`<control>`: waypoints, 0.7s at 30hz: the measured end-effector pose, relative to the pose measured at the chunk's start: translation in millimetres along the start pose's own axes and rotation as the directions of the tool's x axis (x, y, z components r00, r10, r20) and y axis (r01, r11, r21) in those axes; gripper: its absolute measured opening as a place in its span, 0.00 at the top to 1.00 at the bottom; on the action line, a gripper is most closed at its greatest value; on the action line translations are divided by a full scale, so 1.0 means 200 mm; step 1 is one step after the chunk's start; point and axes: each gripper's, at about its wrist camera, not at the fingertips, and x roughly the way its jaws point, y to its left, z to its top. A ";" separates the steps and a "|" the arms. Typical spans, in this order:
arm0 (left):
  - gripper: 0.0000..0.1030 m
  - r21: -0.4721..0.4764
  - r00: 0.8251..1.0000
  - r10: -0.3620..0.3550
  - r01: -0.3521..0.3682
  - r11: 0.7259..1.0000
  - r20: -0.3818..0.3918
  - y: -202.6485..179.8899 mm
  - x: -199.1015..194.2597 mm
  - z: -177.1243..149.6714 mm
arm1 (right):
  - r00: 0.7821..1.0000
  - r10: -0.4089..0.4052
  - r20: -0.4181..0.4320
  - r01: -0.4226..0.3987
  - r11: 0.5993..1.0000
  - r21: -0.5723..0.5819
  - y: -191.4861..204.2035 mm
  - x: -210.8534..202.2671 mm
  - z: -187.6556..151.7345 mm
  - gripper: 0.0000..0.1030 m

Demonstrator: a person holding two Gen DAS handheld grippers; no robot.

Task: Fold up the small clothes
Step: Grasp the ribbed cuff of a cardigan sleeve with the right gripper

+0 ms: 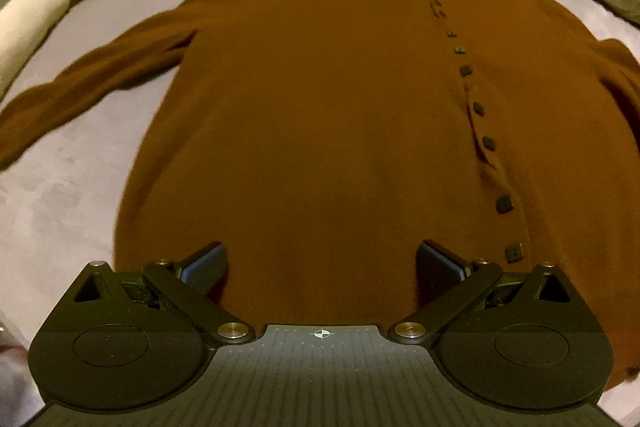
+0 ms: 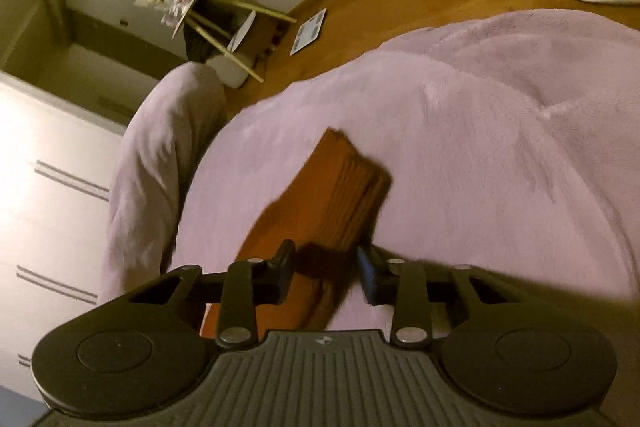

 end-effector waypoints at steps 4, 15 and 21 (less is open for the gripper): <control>0.00 -0.052 0.999 -0.036 0.036 0.998 -0.008 0.03 0.04 0.00 | 0.999 -0.039 0.013 0.040 0.996 -0.081 0.04 0.04 0.00 0.94; 0.00 -0.057 0.994 -0.099 0.097 0.994 -0.042 0.08 0.07 0.02 | 0.990 -0.120 0.070 0.137 0.929 -0.342 0.27 0.02 -0.03 0.94; 0.00 -0.063 0.996 -0.089 0.089 0.994 -0.001 0.11 0.02 0.03 | 0.984 -0.133 0.119 0.176 0.832 -0.526 0.46 -0.03 -0.17 0.94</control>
